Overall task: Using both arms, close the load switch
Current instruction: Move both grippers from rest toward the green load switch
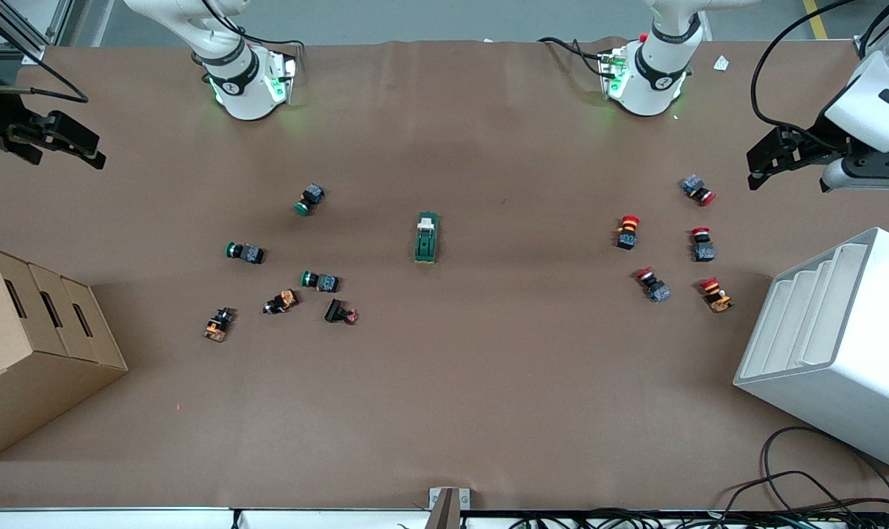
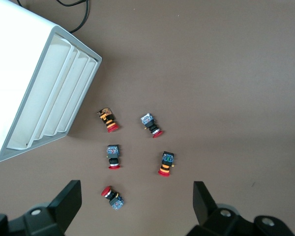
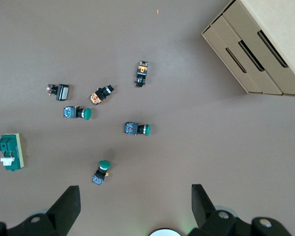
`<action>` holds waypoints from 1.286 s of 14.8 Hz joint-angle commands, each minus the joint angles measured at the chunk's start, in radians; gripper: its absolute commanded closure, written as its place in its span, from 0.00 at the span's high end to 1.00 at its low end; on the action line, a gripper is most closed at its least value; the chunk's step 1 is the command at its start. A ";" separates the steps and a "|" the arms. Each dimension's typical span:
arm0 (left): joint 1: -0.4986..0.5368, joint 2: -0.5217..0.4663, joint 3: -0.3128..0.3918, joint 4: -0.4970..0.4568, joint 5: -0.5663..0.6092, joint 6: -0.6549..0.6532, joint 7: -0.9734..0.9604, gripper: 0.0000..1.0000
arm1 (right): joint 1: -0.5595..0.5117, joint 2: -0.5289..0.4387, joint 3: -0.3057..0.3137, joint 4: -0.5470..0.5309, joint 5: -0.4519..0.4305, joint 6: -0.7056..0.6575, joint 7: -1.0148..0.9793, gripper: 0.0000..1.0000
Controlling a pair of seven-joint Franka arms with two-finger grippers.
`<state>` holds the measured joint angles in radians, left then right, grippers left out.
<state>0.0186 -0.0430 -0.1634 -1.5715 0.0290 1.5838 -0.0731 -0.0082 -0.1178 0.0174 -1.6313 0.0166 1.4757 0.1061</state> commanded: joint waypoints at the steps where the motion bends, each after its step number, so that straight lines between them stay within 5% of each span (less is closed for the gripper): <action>1: 0.003 0.014 -0.010 0.024 0.013 -0.014 -0.001 1.00 | 0.004 -0.009 -0.004 -0.002 0.014 0.006 -0.008 1.00; 7: -0.080 0.145 -0.085 0.025 0.008 0.034 -0.010 1.00 | 0.004 -0.009 -0.004 -0.002 0.005 0.008 -0.040 1.00; 12: -0.312 0.262 -0.157 0.015 0.020 0.207 -0.229 1.00 | 0.004 -0.009 -0.004 -0.010 0.006 0.002 -0.040 1.00; 19: -0.650 0.492 -0.160 0.021 0.231 0.516 -0.929 1.00 | 0.005 -0.009 -0.004 -0.010 0.006 0.008 -0.039 1.00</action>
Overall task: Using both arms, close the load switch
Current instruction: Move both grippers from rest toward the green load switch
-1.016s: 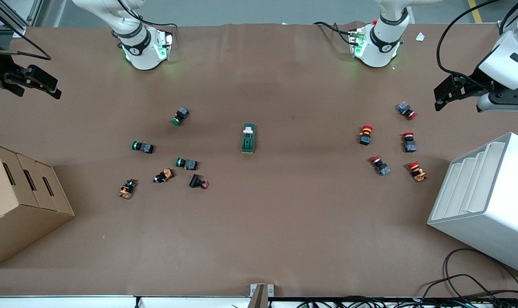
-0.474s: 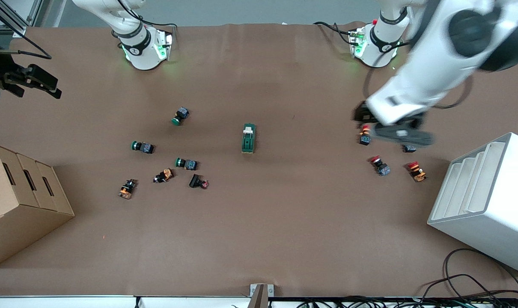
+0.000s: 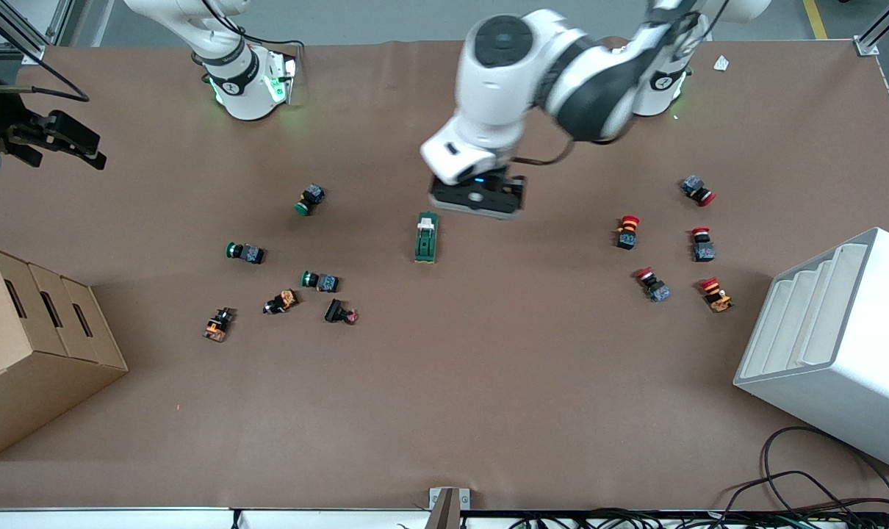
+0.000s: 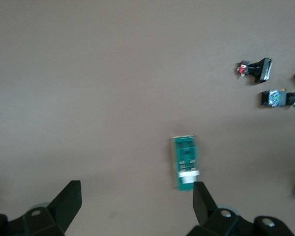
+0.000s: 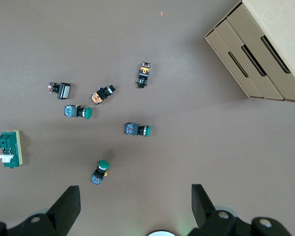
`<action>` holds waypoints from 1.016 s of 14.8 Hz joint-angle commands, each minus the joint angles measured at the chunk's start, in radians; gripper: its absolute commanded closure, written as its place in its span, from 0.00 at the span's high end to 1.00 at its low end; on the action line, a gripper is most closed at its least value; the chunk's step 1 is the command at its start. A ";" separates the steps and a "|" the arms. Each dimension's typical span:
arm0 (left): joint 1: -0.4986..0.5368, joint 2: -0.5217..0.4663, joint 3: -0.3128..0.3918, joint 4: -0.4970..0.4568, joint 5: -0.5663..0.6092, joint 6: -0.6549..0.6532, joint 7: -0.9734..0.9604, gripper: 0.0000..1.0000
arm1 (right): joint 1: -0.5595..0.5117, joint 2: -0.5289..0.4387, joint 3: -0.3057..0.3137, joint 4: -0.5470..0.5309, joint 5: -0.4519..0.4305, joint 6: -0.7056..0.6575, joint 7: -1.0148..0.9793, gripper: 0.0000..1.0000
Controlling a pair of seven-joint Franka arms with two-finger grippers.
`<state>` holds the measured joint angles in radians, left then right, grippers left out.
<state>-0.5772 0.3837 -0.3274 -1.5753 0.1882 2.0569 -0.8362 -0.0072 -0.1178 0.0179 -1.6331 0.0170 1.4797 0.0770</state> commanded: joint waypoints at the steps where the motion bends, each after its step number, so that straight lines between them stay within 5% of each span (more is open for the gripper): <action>1: -0.088 0.090 0.004 0.020 0.127 0.075 -0.273 1.00 | 0.004 -0.010 -0.004 -0.007 0.006 0.002 -0.008 1.00; 5: -0.191 0.217 0.004 0.003 0.432 0.152 -0.604 1.00 | 0.009 -0.003 -0.004 0.002 0.001 -0.007 -0.003 1.00; 15: -0.294 0.351 0.002 -0.092 0.906 0.160 -1.036 1.00 | 0.004 0.073 -0.007 0.019 0.011 -0.006 -0.011 1.00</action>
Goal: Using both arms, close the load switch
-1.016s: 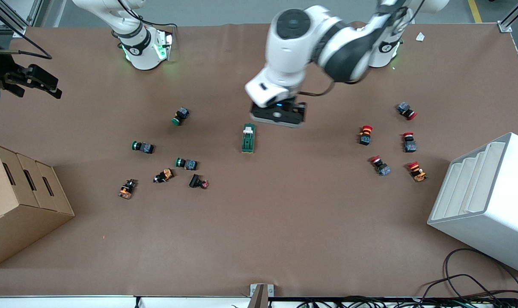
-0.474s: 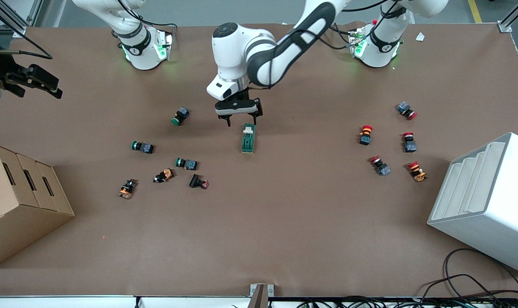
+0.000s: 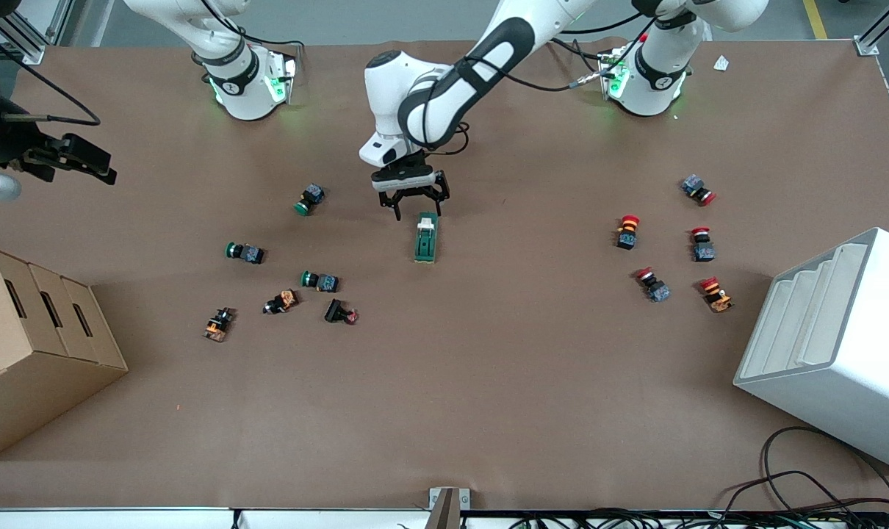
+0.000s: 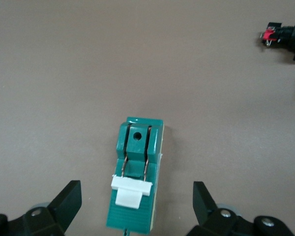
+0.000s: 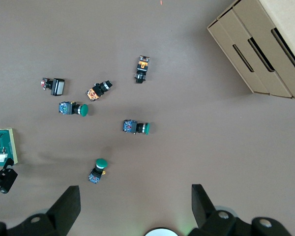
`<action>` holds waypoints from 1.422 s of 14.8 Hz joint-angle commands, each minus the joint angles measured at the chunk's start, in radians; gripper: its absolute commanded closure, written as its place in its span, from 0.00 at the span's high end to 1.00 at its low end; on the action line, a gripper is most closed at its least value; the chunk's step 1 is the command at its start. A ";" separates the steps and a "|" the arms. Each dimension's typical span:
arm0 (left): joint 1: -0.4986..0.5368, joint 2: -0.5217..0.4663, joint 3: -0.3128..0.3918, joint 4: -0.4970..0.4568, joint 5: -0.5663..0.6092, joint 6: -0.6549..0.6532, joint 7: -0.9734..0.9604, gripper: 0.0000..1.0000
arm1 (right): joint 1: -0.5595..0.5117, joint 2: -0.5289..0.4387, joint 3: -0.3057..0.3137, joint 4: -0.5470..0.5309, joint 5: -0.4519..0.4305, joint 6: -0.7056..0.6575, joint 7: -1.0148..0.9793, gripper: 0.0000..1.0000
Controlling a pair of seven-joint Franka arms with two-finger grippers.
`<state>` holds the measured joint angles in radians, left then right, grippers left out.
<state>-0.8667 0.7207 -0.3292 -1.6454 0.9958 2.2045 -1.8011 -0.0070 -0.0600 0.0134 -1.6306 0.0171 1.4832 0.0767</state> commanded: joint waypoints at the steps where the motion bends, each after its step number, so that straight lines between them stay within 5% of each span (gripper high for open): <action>1: -0.005 0.020 0.004 -0.036 0.143 0.017 -0.110 1.00 | 0.005 0.044 -0.003 0.020 0.008 -0.012 -0.012 1.00; 4: -0.005 0.028 0.004 -0.089 0.252 0.061 -0.242 1.00 | 0.037 0.049 0.008 0.003 0.015 -0.037 0.065 1.00; 6: 0.000 0.031 0.004 -0.135 0.387 0.063 -0.352 1.00 | 0.114 0.049 0.010 -0.035 0.027 -0.021 0.302 1.00; 10: 0.003 0.075 0.006 -0.136 0.570 0.063 -0.492 1.00 | 0.244 0.049 0.016 -0.158 0.154 0.154 0.616 1.00; 14: -0.006 0.091 0.009 -0.136 0.581 0.052 -0.518 1.00 | 0.405 0.090 0.016 -0.284 0.196 0.421 0.875 1.00; 21: -0.047 0.132 0.016 -0.134 0.593 0.006 -0.613 1.00 | 0.551 0.291 0.016 -0.310 0.305 0.676 0.951 1.00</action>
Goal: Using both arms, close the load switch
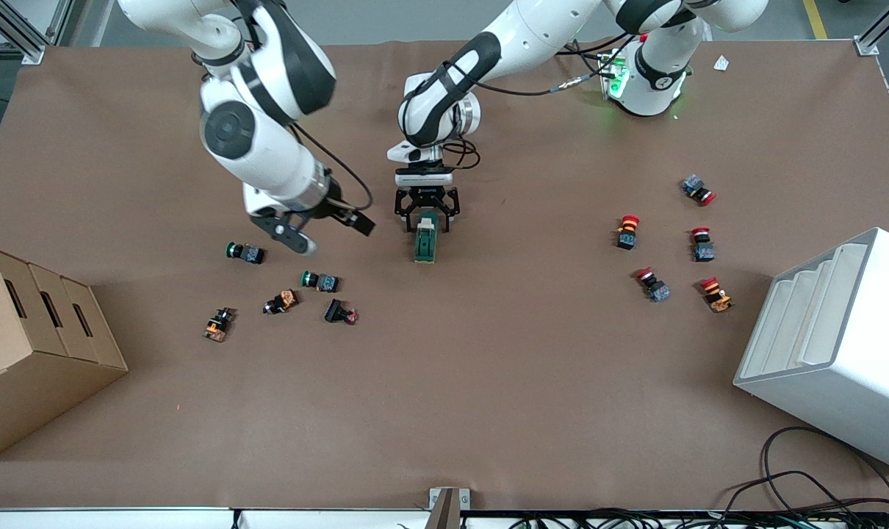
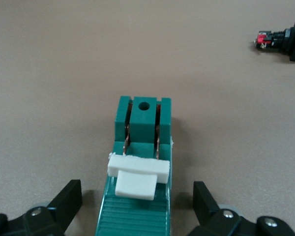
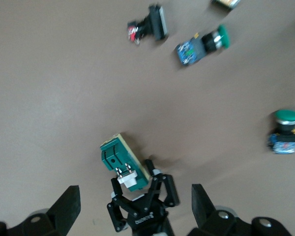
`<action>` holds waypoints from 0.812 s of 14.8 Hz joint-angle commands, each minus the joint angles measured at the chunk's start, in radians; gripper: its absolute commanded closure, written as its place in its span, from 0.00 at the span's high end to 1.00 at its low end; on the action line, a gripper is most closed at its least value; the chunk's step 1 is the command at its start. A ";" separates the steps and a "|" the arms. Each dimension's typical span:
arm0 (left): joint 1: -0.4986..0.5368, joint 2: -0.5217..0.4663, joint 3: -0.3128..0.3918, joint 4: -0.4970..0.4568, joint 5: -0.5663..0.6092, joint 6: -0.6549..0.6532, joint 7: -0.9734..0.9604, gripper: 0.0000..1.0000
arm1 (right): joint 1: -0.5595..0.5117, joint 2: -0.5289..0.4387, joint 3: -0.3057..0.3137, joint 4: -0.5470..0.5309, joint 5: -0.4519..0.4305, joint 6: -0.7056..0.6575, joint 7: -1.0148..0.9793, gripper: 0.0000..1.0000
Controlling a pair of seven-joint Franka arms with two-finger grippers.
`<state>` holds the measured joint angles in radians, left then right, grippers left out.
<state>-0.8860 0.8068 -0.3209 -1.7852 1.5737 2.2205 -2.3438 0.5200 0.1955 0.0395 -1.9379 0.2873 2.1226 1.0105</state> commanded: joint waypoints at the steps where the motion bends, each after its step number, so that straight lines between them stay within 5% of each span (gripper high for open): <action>1: -0.028 0.054 0.006 0.004 0.034 -0.010 -0.100 1.00 | 0.034 0.057 -0.009 -0.003 0.035 0.060 0.029 1.00; 12: -0.071 0.172 0.008 0.009 0.172 -0.140 -0.272 1.00 | 0.181 0.272 -0.010 -0.003 0.078 0.378 0.167 1.00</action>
<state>-0.9649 0.8621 -0.3086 -1.7899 1.7489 2.0254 -2.5339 0.6695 0.4502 0.0394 -1.9380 0.3387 2.4696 1.1567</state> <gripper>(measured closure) 0.000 0.000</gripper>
